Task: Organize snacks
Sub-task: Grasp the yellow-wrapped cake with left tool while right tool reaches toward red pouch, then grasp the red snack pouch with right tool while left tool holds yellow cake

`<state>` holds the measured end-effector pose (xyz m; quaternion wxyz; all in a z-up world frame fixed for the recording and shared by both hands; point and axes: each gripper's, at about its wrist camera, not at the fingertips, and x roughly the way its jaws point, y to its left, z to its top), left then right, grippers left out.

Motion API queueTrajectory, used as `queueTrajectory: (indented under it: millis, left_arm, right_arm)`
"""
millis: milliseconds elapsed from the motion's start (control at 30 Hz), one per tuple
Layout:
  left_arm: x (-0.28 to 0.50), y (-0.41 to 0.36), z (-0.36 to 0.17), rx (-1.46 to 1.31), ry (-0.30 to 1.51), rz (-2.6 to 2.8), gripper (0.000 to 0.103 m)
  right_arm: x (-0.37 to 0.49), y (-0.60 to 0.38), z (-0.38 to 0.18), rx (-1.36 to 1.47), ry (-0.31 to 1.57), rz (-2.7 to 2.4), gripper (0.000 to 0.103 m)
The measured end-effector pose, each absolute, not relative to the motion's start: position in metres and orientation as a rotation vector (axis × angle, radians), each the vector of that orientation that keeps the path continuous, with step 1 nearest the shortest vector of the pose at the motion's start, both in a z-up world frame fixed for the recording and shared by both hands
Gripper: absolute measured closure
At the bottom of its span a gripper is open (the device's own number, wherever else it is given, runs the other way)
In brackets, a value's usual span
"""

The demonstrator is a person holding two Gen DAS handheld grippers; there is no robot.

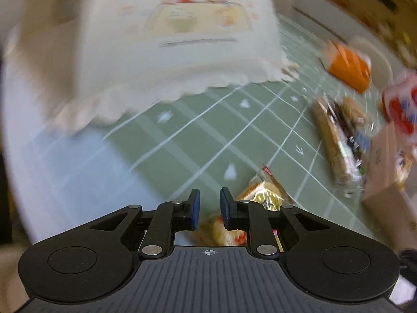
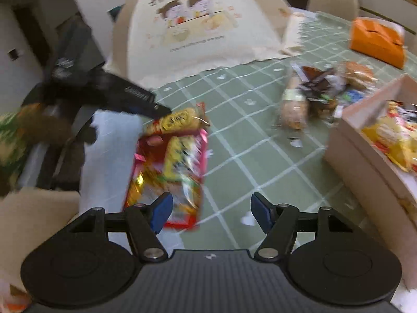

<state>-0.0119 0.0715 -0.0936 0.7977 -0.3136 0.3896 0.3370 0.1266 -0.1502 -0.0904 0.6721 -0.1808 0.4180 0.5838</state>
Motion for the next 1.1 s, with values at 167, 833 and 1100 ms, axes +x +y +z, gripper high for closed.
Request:
queueTrajectory:
  millis: [167,833,1100]
  left_arm:
    - [-0.067,0.043,-0.085,-0.875,0.781,0.745,0.082]
    - [0.005,0.044,-0.087,-0.262,0.898,0.375,0.079]
    - [0.038,0.017,-0.102,-0.035,1.001,0.310,0.051]
  right_arm:
    - [0.111,-0.122,-0.096,-0.432,0.934,1.368,0.036]
    - [0.043,-0.106,-0.115,-0.522,0.901,1.155,0.030]
    - [0.074,-0.168,-0.112,-0.460,0.907,1.020,0.042]
